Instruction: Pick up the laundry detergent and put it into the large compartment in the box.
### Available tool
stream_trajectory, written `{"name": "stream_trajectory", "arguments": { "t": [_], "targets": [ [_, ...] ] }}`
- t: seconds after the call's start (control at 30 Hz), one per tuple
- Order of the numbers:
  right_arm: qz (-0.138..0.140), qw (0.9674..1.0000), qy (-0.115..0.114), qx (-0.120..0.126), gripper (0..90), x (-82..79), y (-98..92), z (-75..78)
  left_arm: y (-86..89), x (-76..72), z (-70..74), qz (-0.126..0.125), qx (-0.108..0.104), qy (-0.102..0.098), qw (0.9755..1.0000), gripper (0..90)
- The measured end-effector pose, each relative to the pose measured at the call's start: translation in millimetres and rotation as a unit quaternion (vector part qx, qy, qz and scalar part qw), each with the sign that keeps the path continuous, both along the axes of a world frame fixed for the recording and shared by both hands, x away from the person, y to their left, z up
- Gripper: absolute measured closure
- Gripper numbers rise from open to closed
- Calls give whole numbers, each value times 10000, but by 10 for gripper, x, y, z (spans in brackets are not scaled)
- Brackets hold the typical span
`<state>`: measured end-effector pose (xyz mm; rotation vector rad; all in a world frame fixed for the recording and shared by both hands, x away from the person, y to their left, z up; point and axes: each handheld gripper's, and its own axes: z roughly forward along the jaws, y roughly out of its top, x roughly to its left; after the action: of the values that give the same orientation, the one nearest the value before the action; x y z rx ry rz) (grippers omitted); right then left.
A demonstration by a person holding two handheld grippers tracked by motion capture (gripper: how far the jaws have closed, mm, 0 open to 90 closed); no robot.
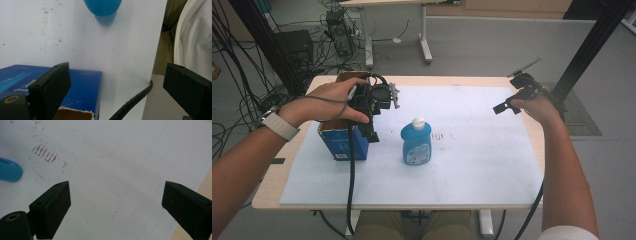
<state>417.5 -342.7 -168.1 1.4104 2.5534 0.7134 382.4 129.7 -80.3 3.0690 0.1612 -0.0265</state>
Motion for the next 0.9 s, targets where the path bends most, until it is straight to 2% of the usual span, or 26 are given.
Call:
{"name": "stream_trajectory", "arguments": {
  "t": [0.33, 0.63, 0.9],
  "targets": [
    [38, 10000, -18, -21, 97, 10, 14, -1, -51, 4, 21, 137, -38, -44, 9999, 70],
    [35, 10000, -27, -17, 96, 10, 10, 1, -151, 18, 13, 229, 13, -35, 9997, 72],
    [26, 10000, -60, -20, 91, 5, 17, 8, -269, 28, 15, 467, 5, -90, 9989, 72]
  ]
}}
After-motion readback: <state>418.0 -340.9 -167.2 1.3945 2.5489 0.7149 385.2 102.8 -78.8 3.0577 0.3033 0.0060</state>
